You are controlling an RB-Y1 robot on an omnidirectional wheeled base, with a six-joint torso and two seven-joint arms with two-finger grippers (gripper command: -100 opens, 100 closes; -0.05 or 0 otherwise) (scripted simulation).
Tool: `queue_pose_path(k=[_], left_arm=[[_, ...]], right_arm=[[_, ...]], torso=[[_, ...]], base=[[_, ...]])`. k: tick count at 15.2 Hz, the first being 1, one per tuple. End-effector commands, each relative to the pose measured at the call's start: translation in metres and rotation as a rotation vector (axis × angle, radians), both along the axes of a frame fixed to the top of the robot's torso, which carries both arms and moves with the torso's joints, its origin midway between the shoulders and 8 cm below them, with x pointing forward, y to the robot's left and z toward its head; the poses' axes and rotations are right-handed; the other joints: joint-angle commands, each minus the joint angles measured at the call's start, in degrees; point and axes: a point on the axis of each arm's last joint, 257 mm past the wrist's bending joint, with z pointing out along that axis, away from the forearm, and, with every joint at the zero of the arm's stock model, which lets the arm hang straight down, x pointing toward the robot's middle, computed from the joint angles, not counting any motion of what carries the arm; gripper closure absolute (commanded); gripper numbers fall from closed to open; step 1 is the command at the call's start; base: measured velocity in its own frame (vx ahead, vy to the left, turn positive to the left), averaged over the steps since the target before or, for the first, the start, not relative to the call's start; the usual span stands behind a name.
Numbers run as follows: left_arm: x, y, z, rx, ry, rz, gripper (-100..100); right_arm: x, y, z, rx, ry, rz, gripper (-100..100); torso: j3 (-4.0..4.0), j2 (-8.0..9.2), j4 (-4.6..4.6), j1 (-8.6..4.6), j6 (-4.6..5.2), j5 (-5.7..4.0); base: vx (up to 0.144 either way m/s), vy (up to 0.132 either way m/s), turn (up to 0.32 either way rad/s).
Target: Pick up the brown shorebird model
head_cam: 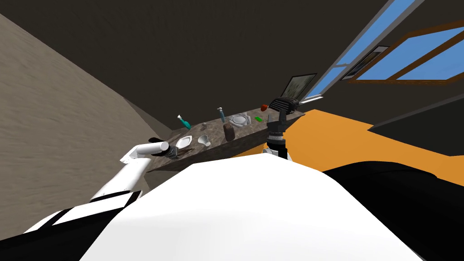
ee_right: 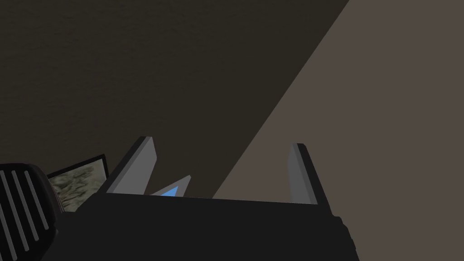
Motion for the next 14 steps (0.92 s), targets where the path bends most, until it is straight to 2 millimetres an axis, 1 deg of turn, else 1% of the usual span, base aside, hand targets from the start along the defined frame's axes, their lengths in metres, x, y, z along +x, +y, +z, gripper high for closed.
queue_pose_path(k=[1,2,3,4,5,6,7,8,9,10,11,12,13,14], left_arm=[[-0.008,0.000,-0.002,-0.015,0.025,0.021,-100],[-0.003,0.000,0.000,-0.007,0.010,0.009,-100],[0.002,-0.009,-0.016,-0.020,0.024,0.041,-100],[0.010,-0.010,-0.011,-0.021,0.010,0.038,-100],[0.012,-0.011,-0.010,-0.021,0.006,0.037,-100],[0.013,-0.019,-0.027,-0.030,0.027,0.062,-100],[0.026,-0.023,-0.021,-0.032,0.007,0.058,-100],[0.029,-0.024,-0.019,-0.032,0.001,0.056,-100],[0.032,-0.034,-0.034,-0.039,0.021,0.078,-100],[0.043,-0.038,-0.029,-0.041,0.005,0.071,-100],[0.047,-0.039,-0.027,-0.042,-0.002,0.069,-100],[0.050,-0.050,-0.040,-0.046,0.021,0.087,-100],[0.064,-0.056,-0.034,-0.049,0.002,0.078,-100],[0.063,-0.064,-0.045,-0.049,0.028,0.095,-100]], right_arm=[[0.000,0.000,0.000,0.000,0.000,0.000,0],[0.000,0.000,0.000,0.000,0.000,0.000,0],[0.000,0.000,0.000,0.000,0.000,0.000,0],[0.000,0.000,0.000,0.000,0.000,0.000,0],[0.000,0.000,0.000,0.000,0.000,0.000,0],[0.000,0.000,0.000,0.000,0.000,0.000,0],[0.000,0.000,0.000,0.000,0.000,0.000,0],[0.000,0.000,0.000,0.000,0.000,0.000,0],[0.000,0.000,0.000,0.000,0.000,0.000,0],[0.000,0.000,0.000,0.000,0.000,0.000,0],[0.000,0.000,0.000,0.000,0.000,0.000,0],[0.000,0.000,0.000,0.000,0.000,0.000,0],[0.000,0.000,0.000,0.000,0.000,0.000,0],[0.000,0.000,0.000,0.000,0.000,0.000,0]], torso=[[0.00,0.00,0.00,0.00,0.00,0.00],[0.01,0.02,0.01,0.02,0.00,0.00],[0.04,0.08,0.01,0.06,-0.01,0.01],[0.12,0.25,0.04,0.23,-0.01,0.06],[0.23,0.42,0.08,0.39,-0.01,0.09],[0.28,0.49,0.11,0.47,-0.02,0.10],[0.30,0.54,0.11,0.67,-0.01,0.15],[0.32,0.57,0.12,0.79,-0.02,0.18],[0.32,0.55,0.13,0.71,-0.02,0.17],[0.28,0.57,0.04,0.76,-0.04,0.30],[0.23,0.53,-0.02,0.89,-0.05,0.42],[0.19,0.46,-0.04,0.90,-0.07,0.44],[0.17,0.48,-0.10,1.01,-0.09,0.52],[0.14,0.47,-0.14,1.14,-0.11,0.61]], base=[[0.040,-0.032,-0.035],[0.022,-0.018,-0.012],[-0.051,0.042,0.011],[-0.101,0.080,-0.004],[-0.085,0.083,-0.012],[-0.090,0.149,0.006],[-0.094,0.165,-0.010],[-0.076,0.107,-0.016],[-0.093,0.108,0.001],[-0.102,0.104,-0.005],[-0.082,0.067,-0.005],[-0.109,0.098,0.008],[-0.107,0.116,-0.004],[-0.115,0.144,-0.015]])
